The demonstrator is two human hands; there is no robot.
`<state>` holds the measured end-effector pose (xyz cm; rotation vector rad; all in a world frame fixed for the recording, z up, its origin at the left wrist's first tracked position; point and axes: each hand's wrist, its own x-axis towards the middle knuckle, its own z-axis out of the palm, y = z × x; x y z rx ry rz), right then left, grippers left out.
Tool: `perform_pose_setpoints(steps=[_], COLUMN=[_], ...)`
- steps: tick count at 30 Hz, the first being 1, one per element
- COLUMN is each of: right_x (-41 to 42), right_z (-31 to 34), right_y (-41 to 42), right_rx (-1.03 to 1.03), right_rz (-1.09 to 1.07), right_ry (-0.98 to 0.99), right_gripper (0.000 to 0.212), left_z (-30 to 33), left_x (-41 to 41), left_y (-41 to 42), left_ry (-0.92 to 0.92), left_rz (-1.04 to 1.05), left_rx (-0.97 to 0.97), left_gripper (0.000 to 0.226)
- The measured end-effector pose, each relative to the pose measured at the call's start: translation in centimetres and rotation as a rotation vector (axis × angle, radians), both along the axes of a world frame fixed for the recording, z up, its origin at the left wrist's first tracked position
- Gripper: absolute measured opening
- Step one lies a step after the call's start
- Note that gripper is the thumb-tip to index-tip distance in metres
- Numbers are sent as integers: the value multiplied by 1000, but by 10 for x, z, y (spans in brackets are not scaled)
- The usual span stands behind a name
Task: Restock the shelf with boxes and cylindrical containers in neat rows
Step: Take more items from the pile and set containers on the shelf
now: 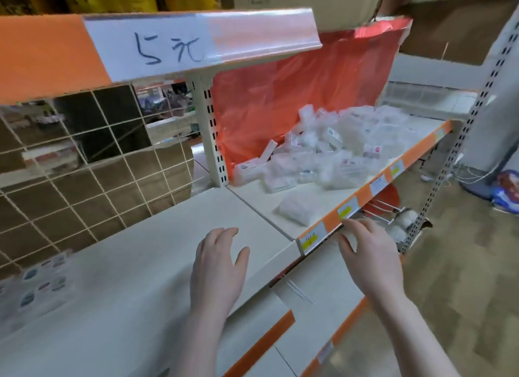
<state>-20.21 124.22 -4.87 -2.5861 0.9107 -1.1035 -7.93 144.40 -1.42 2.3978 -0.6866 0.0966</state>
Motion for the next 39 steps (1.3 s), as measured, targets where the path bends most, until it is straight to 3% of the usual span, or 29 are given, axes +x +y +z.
perform_pose_setpoints(steps=[14,24,28,39], right_x=[65,76,76,95], right_z=[3,-3,-2,-14], right_y=[-135,-306,-370,-418], right_rx=[45,-45,7,98], right_rz=[-84,104,187,383], right_ry=[-79,-134,-85,107], right_gripper=[28,29,28,38], left_z=[18,-2,-7,1], left_x=[74,63,44,28], left_y=[-135,-283,-340,-396], left_ry=[-66,-58,-27,-2], left_rz=[-74,136,219,338], left_rx=[-2,-46,-41,-9], left_gripper=[39,38,37,39])
